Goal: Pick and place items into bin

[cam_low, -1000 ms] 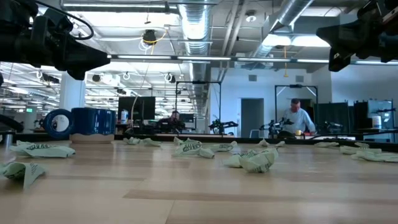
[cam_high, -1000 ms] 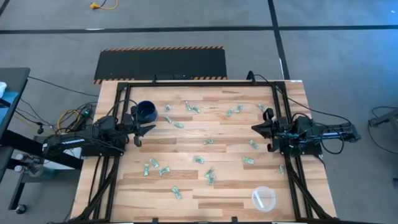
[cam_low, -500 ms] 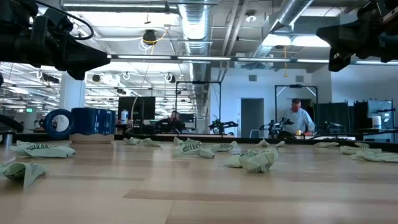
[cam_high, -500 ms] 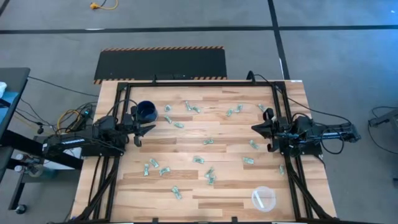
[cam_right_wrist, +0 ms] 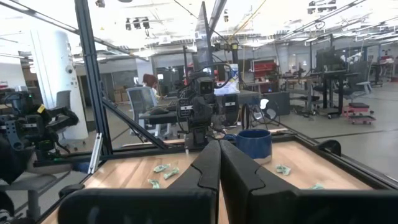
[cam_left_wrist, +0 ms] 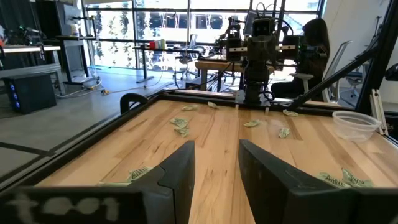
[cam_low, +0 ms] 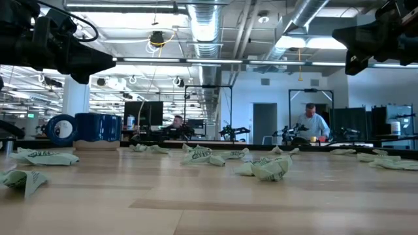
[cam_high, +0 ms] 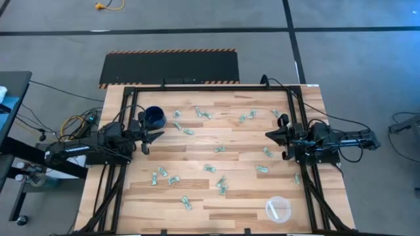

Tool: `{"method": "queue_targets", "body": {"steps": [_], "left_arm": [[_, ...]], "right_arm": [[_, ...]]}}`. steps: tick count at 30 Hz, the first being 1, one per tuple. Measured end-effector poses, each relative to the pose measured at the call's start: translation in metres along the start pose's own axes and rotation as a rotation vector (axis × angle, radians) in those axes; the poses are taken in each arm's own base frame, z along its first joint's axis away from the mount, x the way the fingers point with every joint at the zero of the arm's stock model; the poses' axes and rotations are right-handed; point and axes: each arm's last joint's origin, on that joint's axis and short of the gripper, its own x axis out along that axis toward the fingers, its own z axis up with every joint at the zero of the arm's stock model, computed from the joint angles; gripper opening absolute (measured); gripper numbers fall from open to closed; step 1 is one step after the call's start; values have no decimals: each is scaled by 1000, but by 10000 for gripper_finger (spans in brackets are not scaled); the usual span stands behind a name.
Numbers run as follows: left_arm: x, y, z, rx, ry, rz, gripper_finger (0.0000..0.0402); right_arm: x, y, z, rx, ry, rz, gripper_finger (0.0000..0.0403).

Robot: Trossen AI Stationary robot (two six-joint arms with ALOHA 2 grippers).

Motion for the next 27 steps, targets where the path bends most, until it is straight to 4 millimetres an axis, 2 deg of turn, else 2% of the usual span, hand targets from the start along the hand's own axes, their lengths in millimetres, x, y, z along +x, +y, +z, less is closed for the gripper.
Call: {"method": "queue_targets", "body": {"steps": [27], "left_arm": [[0,0,0,0,0,0,111]], "right_arm": [[-1,1,14,18,-131,7,0]]}}
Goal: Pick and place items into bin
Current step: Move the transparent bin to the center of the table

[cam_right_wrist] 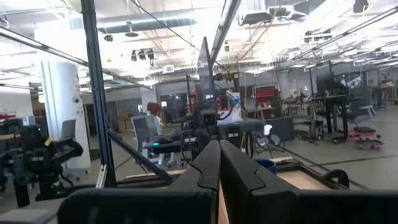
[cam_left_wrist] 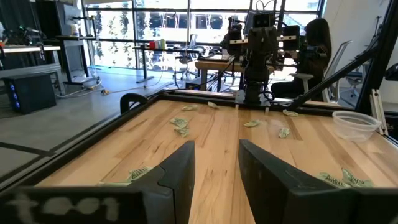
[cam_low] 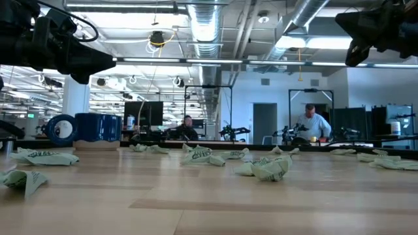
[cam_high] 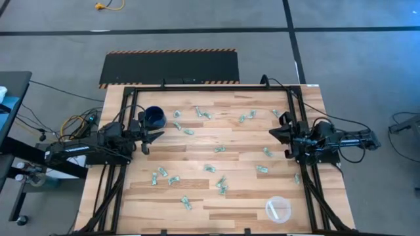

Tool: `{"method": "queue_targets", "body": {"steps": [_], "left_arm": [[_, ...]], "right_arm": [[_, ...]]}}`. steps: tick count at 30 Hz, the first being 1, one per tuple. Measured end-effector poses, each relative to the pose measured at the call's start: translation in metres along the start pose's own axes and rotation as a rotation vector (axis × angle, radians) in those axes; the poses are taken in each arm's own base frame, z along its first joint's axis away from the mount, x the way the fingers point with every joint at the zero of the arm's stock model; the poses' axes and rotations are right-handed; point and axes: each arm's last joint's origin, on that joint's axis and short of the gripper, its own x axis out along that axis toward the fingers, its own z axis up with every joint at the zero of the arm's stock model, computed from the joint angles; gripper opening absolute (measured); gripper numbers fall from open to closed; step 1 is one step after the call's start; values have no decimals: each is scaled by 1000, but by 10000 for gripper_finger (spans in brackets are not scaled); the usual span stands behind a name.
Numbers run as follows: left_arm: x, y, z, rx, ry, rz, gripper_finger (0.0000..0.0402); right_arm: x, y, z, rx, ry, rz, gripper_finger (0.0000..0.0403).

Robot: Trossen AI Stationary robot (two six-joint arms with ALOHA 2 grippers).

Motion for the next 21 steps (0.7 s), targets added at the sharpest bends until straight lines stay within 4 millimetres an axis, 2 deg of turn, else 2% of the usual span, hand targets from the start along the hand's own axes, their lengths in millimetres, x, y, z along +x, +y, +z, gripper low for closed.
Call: {"method": "queue_targets", "body": {"steps": [9,21], "left_arm": [[0,0,0,0,0,0,111],[0,0,0,0,0,0,111]], "right_arm": [[0,0,-3,103,33,-2,0],[0,0,-2,148,25,-7,0]]}}
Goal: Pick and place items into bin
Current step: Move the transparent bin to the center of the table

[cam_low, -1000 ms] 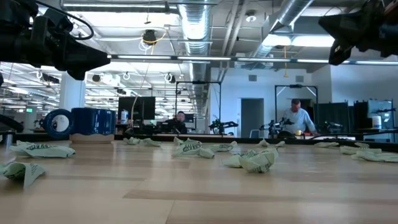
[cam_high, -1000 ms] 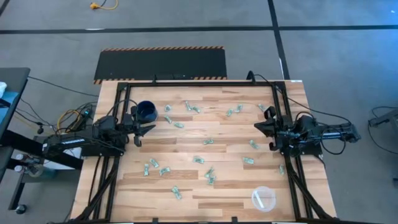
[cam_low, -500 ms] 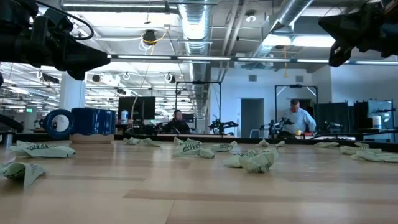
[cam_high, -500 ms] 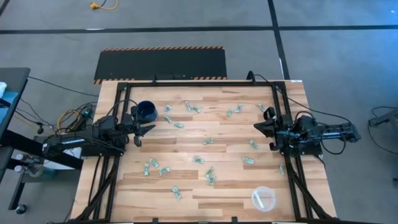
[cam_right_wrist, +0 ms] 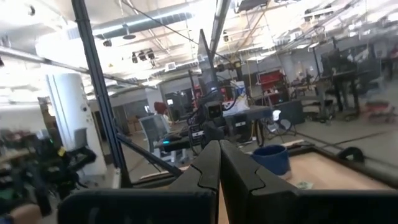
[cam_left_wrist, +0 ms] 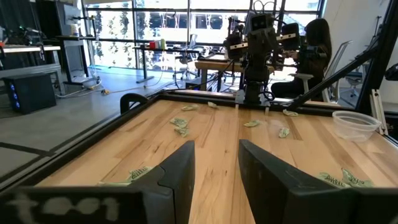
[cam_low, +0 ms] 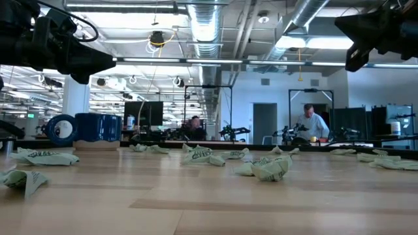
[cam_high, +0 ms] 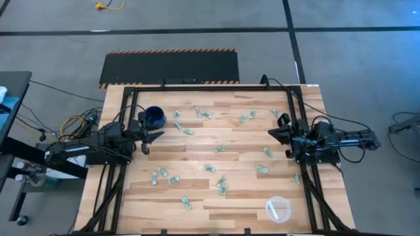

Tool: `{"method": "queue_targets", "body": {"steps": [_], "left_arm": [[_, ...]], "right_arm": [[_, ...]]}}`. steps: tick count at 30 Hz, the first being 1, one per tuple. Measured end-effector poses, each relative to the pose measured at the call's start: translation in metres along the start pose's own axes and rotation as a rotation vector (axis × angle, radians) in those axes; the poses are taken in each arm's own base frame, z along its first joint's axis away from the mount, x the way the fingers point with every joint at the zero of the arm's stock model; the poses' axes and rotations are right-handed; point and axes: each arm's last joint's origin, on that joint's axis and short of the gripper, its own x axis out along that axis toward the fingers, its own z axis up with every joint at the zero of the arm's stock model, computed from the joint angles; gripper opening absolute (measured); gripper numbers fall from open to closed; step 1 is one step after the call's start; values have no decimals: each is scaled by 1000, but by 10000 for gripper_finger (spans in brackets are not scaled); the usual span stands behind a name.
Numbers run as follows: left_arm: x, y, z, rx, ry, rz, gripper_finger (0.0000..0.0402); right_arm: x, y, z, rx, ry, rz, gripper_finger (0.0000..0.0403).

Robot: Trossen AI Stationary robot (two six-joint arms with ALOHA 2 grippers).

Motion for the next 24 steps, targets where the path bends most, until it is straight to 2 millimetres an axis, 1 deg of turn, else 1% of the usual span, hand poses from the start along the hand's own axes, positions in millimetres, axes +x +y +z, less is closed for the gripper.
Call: {"method": "queue_targets", "body": {"steps": [3,19,24], "left_arm": [[0,0,0,0,0,0,111],[0,0,0,0,0,0,111],[0,0,0,0,0,0,111]], "right_arm": [[0,0,0,32,0,0,0],[0,0,1,29,-5,0,0],[-1,1,11,38,-112,-17,0]]}}
